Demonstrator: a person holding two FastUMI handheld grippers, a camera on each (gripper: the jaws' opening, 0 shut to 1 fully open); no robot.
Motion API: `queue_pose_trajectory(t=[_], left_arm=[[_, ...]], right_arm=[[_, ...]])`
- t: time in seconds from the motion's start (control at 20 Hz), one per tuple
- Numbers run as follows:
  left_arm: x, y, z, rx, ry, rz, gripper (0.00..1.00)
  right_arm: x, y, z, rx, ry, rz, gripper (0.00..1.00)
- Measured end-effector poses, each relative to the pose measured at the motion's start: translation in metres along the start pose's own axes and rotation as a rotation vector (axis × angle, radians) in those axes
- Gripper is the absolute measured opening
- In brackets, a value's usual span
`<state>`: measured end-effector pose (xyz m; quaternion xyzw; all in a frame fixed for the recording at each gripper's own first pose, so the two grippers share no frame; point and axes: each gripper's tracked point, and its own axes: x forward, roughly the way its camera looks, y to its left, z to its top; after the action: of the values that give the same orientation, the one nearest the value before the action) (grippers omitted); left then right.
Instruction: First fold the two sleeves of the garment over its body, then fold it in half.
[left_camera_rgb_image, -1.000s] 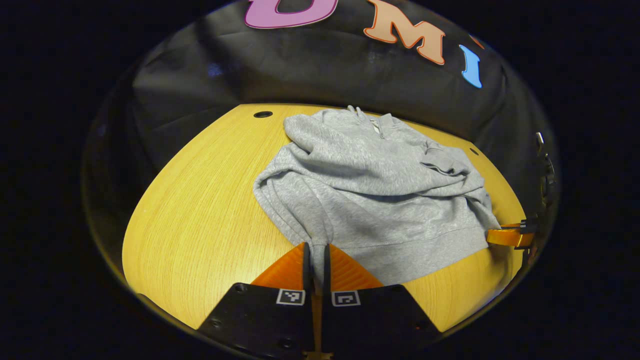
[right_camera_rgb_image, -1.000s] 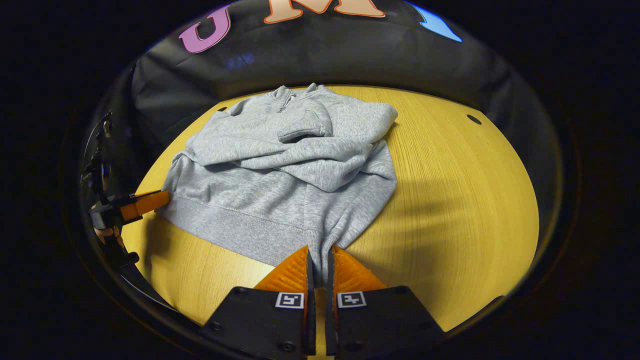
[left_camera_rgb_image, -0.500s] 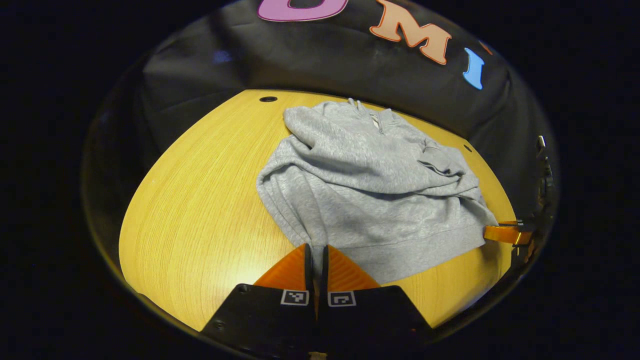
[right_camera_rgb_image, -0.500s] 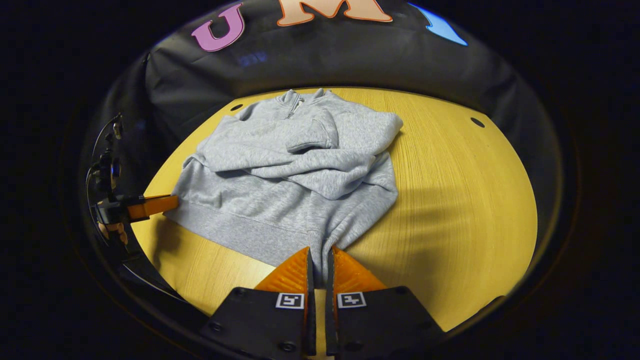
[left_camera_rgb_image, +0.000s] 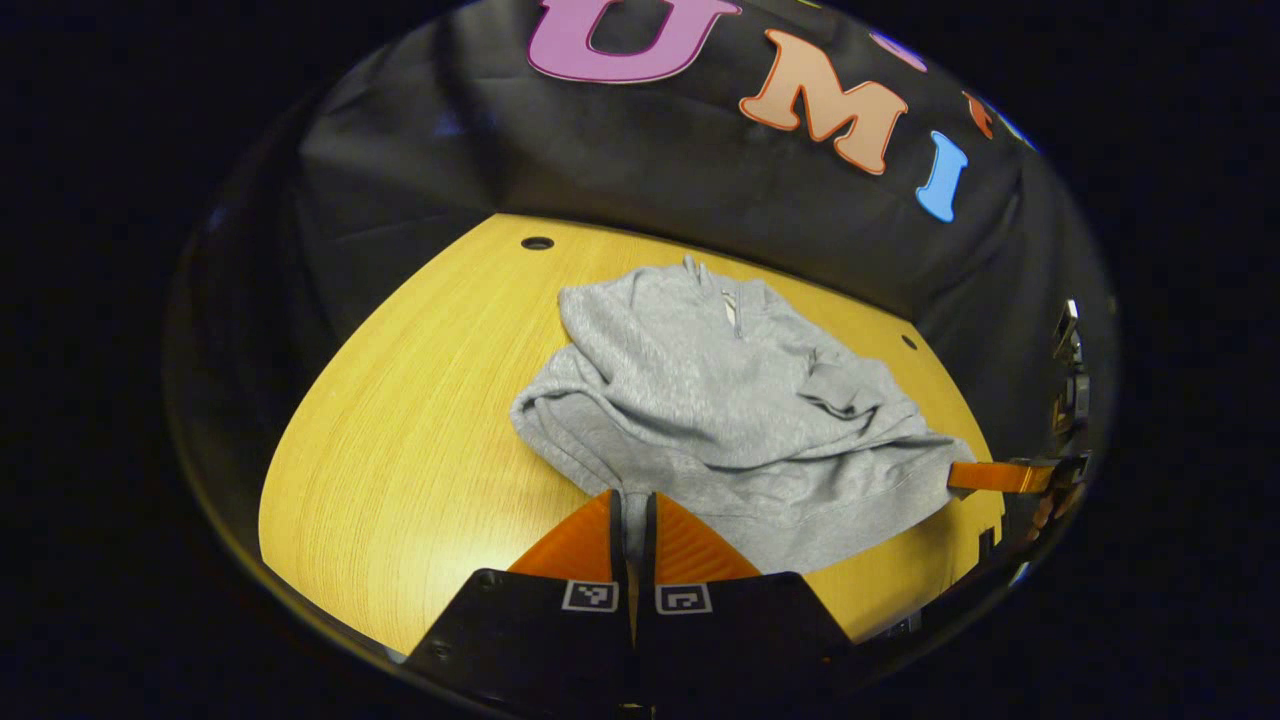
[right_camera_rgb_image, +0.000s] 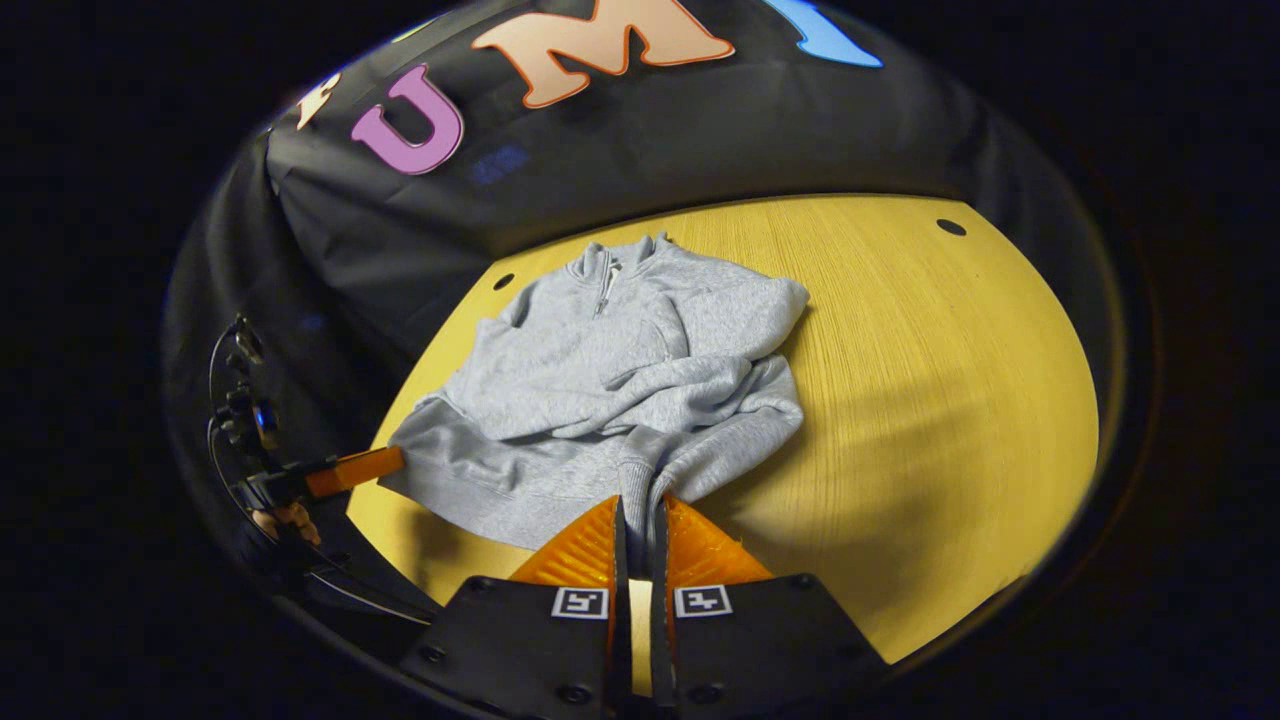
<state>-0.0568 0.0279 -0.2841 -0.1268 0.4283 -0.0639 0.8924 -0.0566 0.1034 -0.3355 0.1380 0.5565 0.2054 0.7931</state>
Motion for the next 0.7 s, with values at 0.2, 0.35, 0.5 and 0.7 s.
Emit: queue_pose_trajectory(t=[0.2, 0.35, 0.5, 0.7], left_arm=[[-0.003, -0.003, 0.029, -0.050, -0.012, -0.030, 0.00], [0.005, 0.000, 0.047, -0.059, -0.017, -0.040, 0.00], [0.015, -0.001, 0.065, -0.083, -0.016, -0.058, 0.00], [0.033, 0.003, 0.084, -0.139, 0.014, -0.086, 0.00]], right_arm=[[-0.007, 0.006, 0.029, 0.116, -0.011, 0.053, 0.10], [-0.012, 0.006, 0.050, 0.198, -0.030, 0.083, 0.10], [-0.002, 0.009, 0.072, 0.287, -0.033, 0.115, 0.12], [0.014, 0.005, 0.099, 0.425, -0.023, 0.137, 0.10]])
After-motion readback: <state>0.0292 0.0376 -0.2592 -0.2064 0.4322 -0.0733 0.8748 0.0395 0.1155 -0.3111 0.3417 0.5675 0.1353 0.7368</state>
